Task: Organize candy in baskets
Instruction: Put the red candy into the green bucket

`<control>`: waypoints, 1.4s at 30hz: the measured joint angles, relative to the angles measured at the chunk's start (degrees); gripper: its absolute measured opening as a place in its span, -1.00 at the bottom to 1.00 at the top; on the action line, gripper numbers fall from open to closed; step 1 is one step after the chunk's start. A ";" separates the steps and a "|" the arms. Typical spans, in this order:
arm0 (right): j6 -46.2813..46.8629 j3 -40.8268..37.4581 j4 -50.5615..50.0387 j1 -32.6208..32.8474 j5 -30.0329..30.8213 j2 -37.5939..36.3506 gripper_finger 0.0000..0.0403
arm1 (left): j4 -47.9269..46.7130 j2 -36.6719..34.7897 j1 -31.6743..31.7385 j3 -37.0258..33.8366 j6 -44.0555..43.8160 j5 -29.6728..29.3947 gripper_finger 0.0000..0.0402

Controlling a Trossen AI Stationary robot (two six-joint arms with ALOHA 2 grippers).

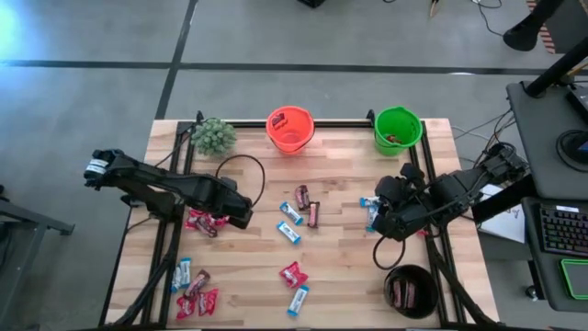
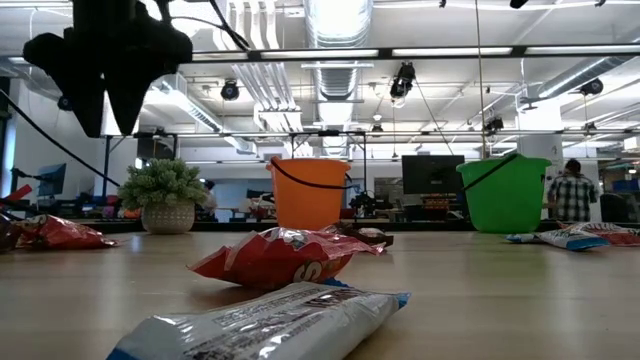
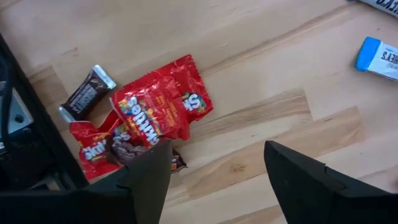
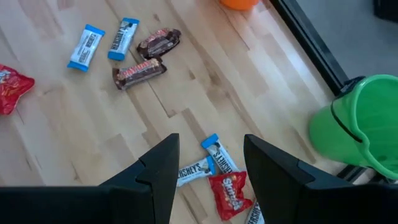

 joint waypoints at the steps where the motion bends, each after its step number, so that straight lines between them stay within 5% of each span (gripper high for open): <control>1: 0.02 0.00 -0.06 -0.02 0.07 -0.15 -0.15 | 0.70 0.81 0.02 0.00 -0.02 0.01 0.18; 13: -0.37 0.00 -0.04 0.00 0.03 -0.51 -0.15 | -4.95 8.62 0.02 -0.03 -2.74 1.70 0.15; 26: -0.83 0.00 -0.04 0.04 -0.12 -0.49 -0.15 | -8.30 3.94 0.02 -3.41 -3.23 3.62 0.11; 42: -0.07 0.00 -0.04 0.04 -0.44 -0.46 -0.15 | 7.07 -4.09 0.02 -16.51 -3.70 7.20 0.11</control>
